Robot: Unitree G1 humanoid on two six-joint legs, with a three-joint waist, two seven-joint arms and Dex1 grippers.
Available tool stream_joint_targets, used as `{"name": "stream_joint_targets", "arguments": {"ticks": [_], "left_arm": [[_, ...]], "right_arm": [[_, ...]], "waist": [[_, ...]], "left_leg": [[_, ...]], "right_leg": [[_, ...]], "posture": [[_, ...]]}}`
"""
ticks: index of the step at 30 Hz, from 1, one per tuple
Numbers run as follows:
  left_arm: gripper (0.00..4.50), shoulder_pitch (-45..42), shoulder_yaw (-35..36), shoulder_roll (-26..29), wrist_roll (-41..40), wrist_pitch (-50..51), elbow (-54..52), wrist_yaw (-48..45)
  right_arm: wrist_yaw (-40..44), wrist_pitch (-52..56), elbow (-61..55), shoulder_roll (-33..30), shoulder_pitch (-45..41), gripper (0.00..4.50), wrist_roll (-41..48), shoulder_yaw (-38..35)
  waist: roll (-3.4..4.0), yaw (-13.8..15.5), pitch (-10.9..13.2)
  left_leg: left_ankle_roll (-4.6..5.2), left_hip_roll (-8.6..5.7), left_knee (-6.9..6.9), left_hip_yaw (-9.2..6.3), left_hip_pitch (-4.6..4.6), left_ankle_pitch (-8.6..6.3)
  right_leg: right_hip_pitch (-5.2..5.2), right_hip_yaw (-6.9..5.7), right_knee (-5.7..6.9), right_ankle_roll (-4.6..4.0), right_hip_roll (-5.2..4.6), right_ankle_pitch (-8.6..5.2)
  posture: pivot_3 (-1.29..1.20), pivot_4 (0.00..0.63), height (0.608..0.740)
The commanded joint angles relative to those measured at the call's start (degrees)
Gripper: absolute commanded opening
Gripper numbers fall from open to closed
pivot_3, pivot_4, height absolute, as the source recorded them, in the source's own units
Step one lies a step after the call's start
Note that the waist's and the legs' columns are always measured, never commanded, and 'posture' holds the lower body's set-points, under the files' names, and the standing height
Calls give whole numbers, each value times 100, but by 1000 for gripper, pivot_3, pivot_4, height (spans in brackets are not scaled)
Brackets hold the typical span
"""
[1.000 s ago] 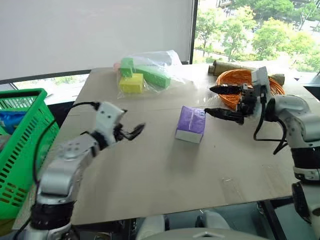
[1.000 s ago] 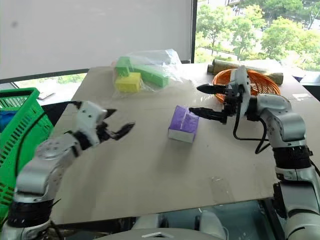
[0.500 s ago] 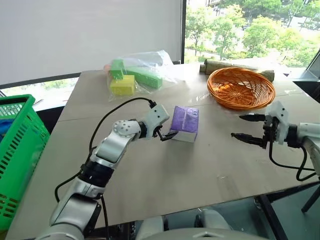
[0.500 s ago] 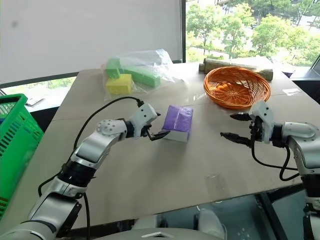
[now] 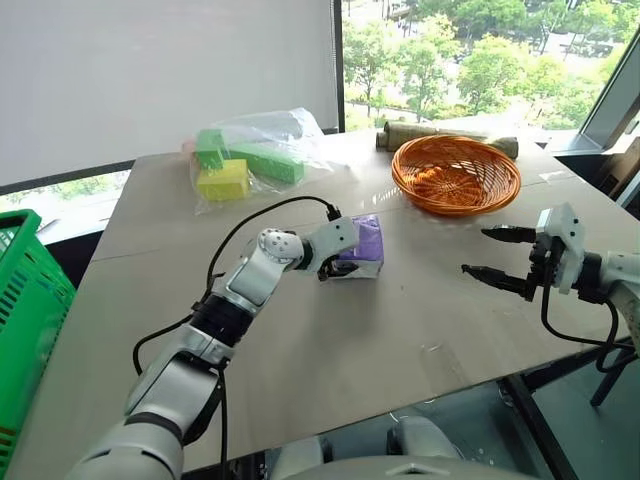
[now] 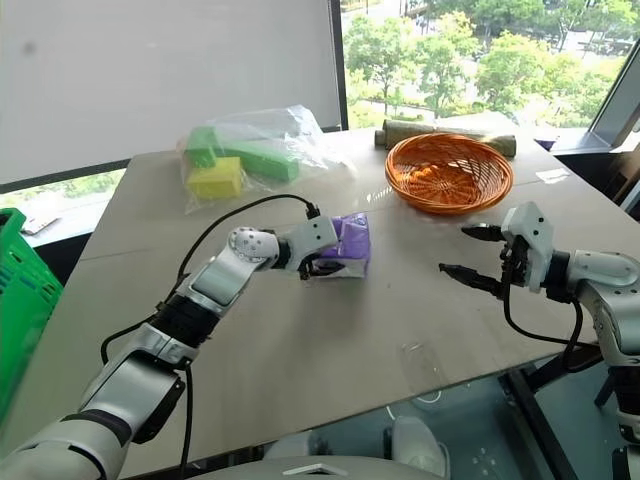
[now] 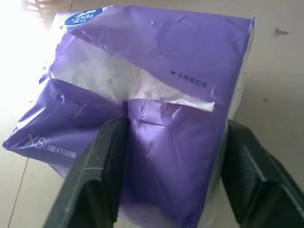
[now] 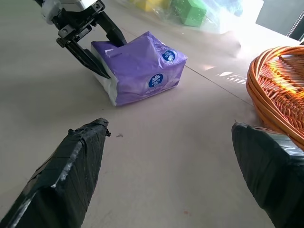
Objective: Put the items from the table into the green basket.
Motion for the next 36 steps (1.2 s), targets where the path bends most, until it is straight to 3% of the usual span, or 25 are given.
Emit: {"name": "stream_joint_targets", "arguments": {"ticks": [1, 6, 11, 16, 21, 28, 36], "left_arm": [[1388, 118, -35, -51, 184, 113, 162, 79], [1388, 193, 657, -115, -25, 179, -228, 603], [1388, 332, 2479, 788, -284, 1061, -1294, 1309], [1388, 1291, 4639, 2661, -228, 1441, -1479, 1366], [1388, 2429, 6613, 3731, -113, 1079, -622, 1455], [1388, 3690, 8252, 3954, -198, 454, 341, 1511], [1388, 4034, 8095, 3473, -635, -108, 819, 1527]], "right_arm": [[20, -38, -158, -49, -140, 4500, 72, -95], [61, 127, -325, 94, -421, 4500, 274, 38], [-148, 901, -1079, 753, -1132, 4500, 1140, 332], [-353, 1469, -1258, 1312, -1882, 4500, 1599, 716], [-358, 1511, -997, 1803, -2486, 4500, 1859, 748], [-124, 1482, -676, 2035, -2901, 4500, 1921, 811], [-47, 1407, -671, 2041, -2938, 4500, 1796, 865]], "waist": [[0, -4, 0], [1, -23, 10], [-23, -232, 68], [-26, -223, 72], [-44, 85, 71], [-63, 754, 59], [-92, 903, 38]], "left_leg": [[0, 0, -1, 1, 7, 0], [0, 20, -9, 2, 41, -1], [-2, 52, -8, -10, 15, -1], [-6, 49, -30, -50, -5, -4], [-9, 33, -14, -52, -75, -4], [-12, -1, -24, -62, -78, -5], [-54, 4, -58, -25, -85, -6]], "right_leg": [[6, 1, 0, 0, 0, 0], [36, 2, -11, 2, 0, -2], [-5, 30, 8, -4, 11, 2], [-44, 49, 8, -12, 19, -1], [-109, 26, 13, -11, -17, 0], [-112, -3, 10, -13, -80, 1], [-112, -47, 7, -37, -143, -10]], "posture": [[-193, 0, 740], [-182, 0, 740], [-128, 0, 740], [-37, 0, 740], [52, 0, 740], [99, 0, 740], [100, 0, 740]]}}
